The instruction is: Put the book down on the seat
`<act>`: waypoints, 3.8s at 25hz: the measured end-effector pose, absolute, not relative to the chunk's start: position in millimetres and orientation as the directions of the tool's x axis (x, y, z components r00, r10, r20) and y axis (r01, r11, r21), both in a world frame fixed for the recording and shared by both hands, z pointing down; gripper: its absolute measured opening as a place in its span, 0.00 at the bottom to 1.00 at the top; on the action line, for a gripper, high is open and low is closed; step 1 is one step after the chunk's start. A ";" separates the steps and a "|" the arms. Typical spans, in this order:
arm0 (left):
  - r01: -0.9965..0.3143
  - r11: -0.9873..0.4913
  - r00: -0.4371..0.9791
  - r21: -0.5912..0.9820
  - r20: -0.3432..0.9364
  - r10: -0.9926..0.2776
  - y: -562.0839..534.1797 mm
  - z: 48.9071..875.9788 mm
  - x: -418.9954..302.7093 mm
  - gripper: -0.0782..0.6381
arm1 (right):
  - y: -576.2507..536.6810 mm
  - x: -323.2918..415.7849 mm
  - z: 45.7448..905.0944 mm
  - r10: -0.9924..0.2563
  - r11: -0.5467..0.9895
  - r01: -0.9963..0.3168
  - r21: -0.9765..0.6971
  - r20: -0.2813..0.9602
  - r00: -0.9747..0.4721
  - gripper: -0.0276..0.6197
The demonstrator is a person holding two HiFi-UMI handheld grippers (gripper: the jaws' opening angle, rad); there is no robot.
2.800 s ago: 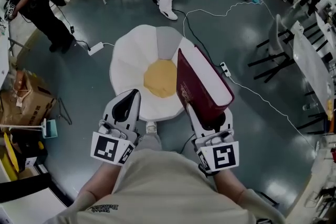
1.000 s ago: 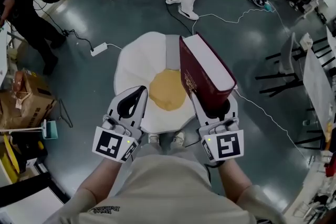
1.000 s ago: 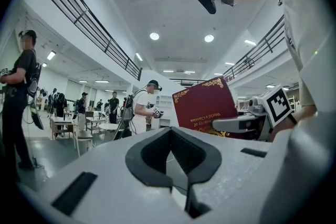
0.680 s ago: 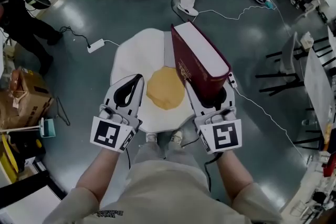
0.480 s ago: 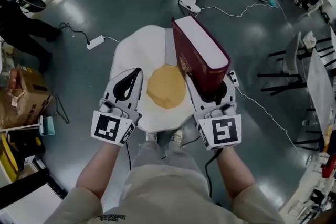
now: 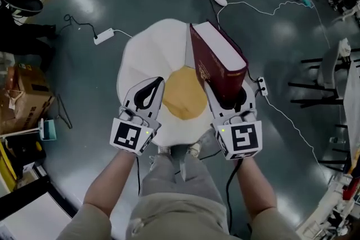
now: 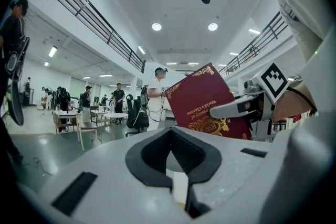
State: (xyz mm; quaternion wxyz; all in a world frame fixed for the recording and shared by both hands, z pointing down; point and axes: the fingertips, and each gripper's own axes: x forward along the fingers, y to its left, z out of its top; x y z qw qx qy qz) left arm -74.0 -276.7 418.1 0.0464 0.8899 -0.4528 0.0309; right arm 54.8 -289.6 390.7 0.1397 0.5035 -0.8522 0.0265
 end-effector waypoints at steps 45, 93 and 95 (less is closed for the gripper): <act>-0.764 -0.604 0.639 0.227 0.398 -0.658 -289.0 1005.8 -42.5 0.12 | -296.3 57.9 1049.4 -0.488 0.370 -0.833 -0.411 0.677 -0.551 0.40; -0.797 -0.585 0.599 0.154 0.330 -0.730 -246.4 627.6 -56.6 0.12 | -251.7 104.0 677.2 -0.689 0.406 -0.912 -0.060 0.636 -0.348 0.48; -0.805 -0.573 0.591 0.155 0.302 -0.748 -242.0 589.3 -58.9 0.12 | -248.4 107.4 642.3 -0.709 0.400 -0.916 -0.033 0.622 -0.332 0.45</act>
